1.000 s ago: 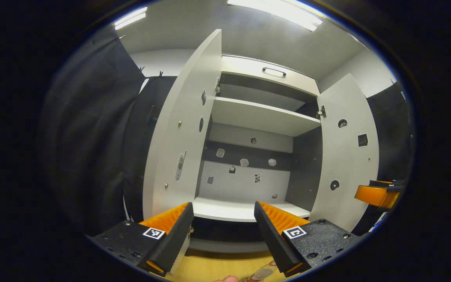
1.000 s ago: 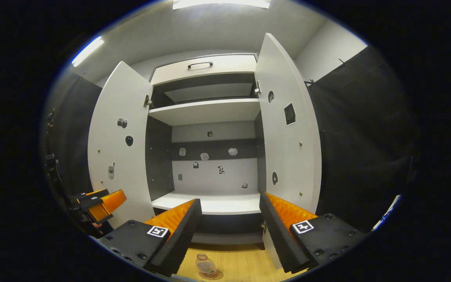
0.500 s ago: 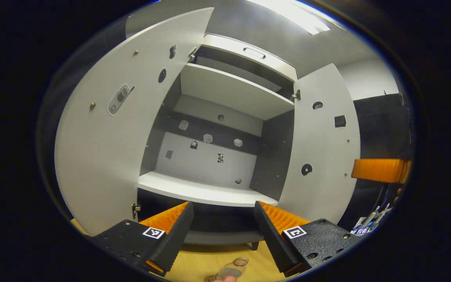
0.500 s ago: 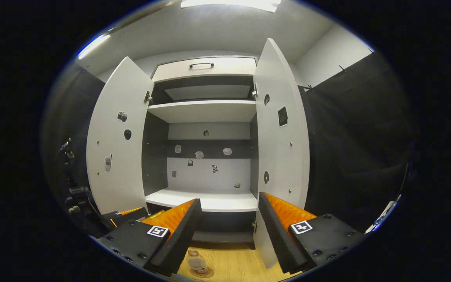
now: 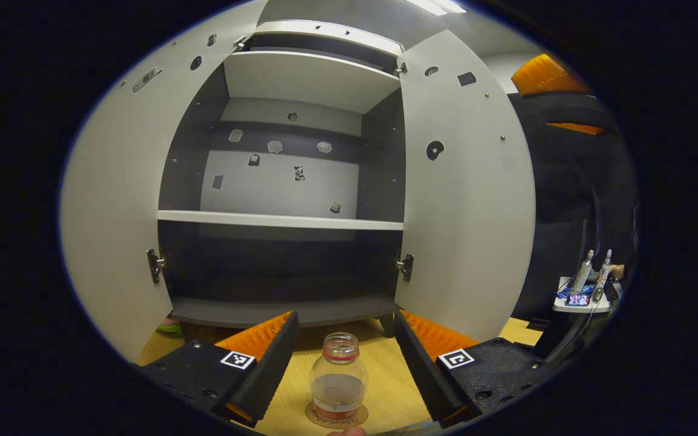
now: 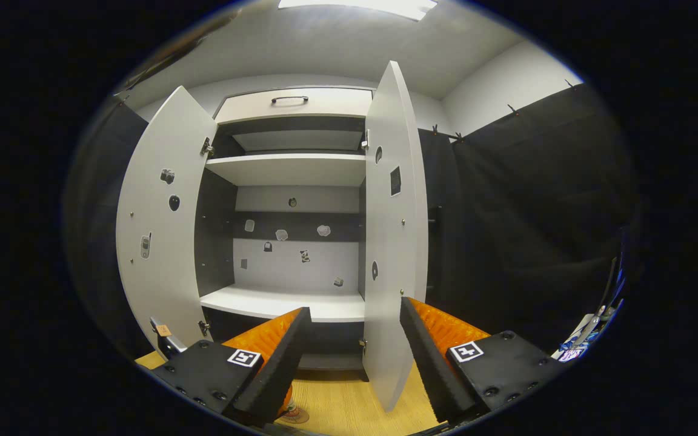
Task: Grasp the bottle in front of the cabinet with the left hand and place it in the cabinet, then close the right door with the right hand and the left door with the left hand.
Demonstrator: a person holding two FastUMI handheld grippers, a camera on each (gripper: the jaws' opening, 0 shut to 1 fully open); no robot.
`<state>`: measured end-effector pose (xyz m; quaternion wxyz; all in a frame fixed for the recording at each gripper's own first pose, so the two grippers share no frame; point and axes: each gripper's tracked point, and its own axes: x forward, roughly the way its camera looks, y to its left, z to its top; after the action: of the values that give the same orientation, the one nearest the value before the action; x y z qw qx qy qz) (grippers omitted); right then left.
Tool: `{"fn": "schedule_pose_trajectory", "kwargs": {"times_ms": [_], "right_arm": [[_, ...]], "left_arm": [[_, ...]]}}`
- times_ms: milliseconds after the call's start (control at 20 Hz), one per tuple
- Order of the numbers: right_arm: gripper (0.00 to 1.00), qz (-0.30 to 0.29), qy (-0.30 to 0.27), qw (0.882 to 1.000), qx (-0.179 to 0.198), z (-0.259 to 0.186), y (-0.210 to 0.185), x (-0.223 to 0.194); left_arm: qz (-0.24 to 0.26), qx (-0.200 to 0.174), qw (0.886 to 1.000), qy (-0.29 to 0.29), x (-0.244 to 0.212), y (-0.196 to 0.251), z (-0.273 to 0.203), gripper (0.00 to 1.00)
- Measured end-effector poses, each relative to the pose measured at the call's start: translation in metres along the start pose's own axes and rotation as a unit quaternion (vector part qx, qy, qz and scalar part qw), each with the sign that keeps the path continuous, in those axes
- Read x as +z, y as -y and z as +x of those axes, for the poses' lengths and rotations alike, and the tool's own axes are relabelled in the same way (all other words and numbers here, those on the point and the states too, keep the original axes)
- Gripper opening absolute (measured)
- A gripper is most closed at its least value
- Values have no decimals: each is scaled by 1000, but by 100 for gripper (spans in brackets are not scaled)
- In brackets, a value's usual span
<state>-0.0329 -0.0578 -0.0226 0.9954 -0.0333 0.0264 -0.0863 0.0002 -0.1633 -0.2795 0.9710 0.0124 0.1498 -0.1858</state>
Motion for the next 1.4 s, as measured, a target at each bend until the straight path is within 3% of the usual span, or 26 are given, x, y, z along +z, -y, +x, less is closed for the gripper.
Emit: {"fn": "schedule_pose_trajectory", "kwargs": {"times_ms": [150, 350, 600, 750, 850, 1100, 1400], "right_arm": [[97, -4, -8, 1000, -3, -3, 3, -4], [97, -3, -17, 1000, 2, 1, -3, -9], [97, -4, -25, 1000, 7, 5, -7, -14], [97, -1, -24, 1000, 8, 10, -9, -15], [97, 3, -24, 1000, 12, 13, -12, -16], [97, 8, -28, 999, 13, 15, -15, -26], [97, 17, -29, 999, 15, 16, -14, -33]], "left_arm": [[2, 19, 1000, -25, -35, -8, -2, 95], [-4, 15, 998, -59, -75, -8, 0, 95], [-5, 15, 998, -62, -90, -14, 3, 95], [1, 20, 998, -59, -88, -22, 3, 75], [10, 12, 997, -73, -89, -19, 2, 72], [7, -16, 999, -50, -41, -9, -10, 72], [-32, -15, 999, 7, 52, -21, -20, 71]]}}
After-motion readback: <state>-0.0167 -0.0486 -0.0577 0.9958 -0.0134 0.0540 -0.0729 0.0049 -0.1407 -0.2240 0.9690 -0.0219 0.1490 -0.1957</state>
